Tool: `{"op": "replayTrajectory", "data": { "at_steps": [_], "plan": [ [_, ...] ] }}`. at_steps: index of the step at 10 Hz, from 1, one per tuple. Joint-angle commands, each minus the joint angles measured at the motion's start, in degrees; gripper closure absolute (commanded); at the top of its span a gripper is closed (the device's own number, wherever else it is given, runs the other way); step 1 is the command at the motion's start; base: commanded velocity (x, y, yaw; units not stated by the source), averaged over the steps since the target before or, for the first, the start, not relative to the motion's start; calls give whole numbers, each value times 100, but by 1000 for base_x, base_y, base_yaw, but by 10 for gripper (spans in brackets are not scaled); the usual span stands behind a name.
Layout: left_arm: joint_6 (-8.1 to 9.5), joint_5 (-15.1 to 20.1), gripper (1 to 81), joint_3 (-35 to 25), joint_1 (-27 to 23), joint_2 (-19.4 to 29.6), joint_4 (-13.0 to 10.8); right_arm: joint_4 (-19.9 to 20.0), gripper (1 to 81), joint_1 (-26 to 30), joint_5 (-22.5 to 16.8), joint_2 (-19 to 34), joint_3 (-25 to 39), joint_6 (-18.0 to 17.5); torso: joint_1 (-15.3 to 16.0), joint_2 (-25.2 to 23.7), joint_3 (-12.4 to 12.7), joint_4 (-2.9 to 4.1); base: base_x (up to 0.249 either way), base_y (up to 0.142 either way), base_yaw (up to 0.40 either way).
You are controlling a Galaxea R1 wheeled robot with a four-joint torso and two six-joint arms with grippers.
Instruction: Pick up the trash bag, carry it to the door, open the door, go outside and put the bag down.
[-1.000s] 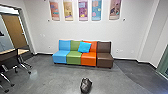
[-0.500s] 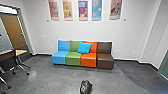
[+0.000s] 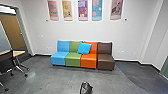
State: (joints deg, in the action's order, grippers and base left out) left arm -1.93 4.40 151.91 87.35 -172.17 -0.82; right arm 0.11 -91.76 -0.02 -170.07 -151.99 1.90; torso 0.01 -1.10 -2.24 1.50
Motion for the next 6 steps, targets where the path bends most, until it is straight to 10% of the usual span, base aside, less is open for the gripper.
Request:
{"op": "replayTrajectory", "data": {
  "at_steps": [1,6],
  "plan": [
    [-45,351,10,-29,-266,42,47,-37,10,206,-358,49,4,30,0,0,0,0,134,0,0],
    [-45,351,10,-29,-266,50,55,-54,10,135,-358,102,65,38,0,0,0,0,134,0,0]
  ]
}}
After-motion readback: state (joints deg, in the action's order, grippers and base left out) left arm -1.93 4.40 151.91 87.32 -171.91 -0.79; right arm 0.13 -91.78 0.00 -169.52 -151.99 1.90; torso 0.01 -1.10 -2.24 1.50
